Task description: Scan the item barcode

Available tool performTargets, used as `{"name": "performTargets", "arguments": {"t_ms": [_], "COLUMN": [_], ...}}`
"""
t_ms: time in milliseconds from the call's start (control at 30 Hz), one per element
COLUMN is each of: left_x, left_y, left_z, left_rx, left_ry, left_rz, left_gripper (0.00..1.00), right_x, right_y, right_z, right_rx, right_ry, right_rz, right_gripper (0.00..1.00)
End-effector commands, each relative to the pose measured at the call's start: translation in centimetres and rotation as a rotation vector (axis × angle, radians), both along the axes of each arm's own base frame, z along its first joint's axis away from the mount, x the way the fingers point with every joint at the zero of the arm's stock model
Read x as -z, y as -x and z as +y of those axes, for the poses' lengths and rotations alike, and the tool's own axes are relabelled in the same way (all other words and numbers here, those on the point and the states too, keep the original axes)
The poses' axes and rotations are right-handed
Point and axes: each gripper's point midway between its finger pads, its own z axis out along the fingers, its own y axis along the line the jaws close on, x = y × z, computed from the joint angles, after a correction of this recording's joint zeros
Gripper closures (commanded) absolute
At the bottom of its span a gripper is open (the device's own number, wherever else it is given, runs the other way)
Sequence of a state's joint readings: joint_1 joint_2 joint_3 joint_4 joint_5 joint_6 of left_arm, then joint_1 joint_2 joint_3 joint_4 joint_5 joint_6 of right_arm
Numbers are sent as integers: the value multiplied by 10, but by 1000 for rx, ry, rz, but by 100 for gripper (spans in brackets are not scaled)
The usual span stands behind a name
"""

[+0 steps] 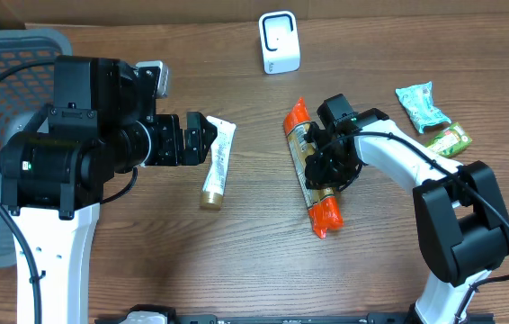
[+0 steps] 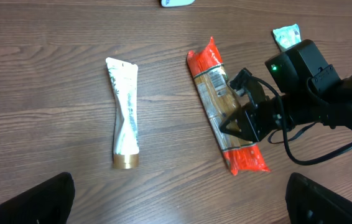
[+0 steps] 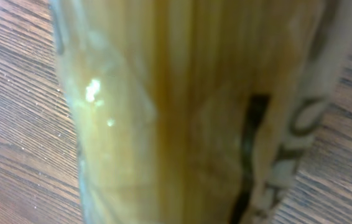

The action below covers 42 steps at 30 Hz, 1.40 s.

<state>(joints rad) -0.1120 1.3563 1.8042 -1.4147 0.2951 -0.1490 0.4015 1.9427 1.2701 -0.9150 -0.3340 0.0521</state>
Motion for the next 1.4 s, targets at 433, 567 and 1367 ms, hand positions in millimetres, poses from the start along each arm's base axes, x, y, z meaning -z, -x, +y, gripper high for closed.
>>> {"name": "performTargets", "arguments": {"t_ms": [433, 567, 1367], "left_x": [-1, -1, -1], "left_y": [0, 0, 0], "left_z": [-4, -4, -4], "left_rx": [30, 30, 30], "left_ry": [-4, -4, -4], "left_rz": [-7, -7, -7], "left_gripper": [0, 0, 0], "right_x": [-27, -49, -19], "right_y": [-11, -9, 31], "right_z": [-8, -28, 33], "right_rx": [-3, 44, -226], "right_ry": [362, 725, 339], "right_rz": [-241, -466, -232], "right_gripper": [96, 96, 11]}}
